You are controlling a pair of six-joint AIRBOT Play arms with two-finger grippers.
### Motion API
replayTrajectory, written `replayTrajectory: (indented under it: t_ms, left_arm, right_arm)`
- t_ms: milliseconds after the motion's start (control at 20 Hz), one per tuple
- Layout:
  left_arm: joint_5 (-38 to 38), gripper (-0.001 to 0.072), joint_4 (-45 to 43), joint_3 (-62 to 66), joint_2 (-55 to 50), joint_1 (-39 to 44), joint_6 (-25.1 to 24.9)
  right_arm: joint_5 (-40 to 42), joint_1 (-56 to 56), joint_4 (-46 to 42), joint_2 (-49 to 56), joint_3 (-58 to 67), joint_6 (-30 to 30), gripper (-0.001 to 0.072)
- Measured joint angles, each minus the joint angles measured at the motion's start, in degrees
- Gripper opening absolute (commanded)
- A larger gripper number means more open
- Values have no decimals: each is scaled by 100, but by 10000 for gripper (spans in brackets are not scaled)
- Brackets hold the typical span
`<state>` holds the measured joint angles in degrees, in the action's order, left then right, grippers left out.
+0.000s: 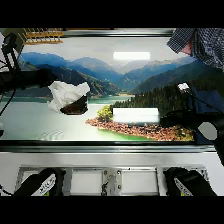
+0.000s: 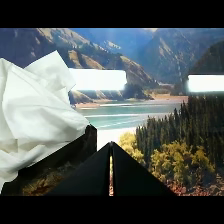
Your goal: Fold the clothes and pants, and hang the long-sleeved shirts on hangers.
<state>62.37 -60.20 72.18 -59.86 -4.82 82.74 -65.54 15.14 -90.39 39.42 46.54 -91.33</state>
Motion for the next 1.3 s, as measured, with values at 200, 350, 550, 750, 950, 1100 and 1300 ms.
replayTrajectory:
  t_ms: [200,350,550,750,950,1100,1300]
  left_arm:
    - [-81,401,7,0,-2,2,-2]
    - [-90,684,0,0,-138,52,-48]
    - [144,684,-555,-39,-809,603,-122]
    - [-4,684,-1659,-120,-1764,1504,-15]
    - [-160,543,-2153,-140,-2511,2037,153]
    - [-190,5,-2323,-144,-2769,2168,317]
    - [-68,5,-2363,212,-2452,2227,400]
  right_arm:
    - [0,0,2,0,0,0,16]
    - [0,0,2,0,0,-2,16]
    - [0,0,2,0,0,-2,16]
    - [0,0,0,0,0,0,16]
    - [0,0,2,0,0,0,16]
    - [0,0,2,0,0,0,16]
    - [0,0,2,0,0,0,16]
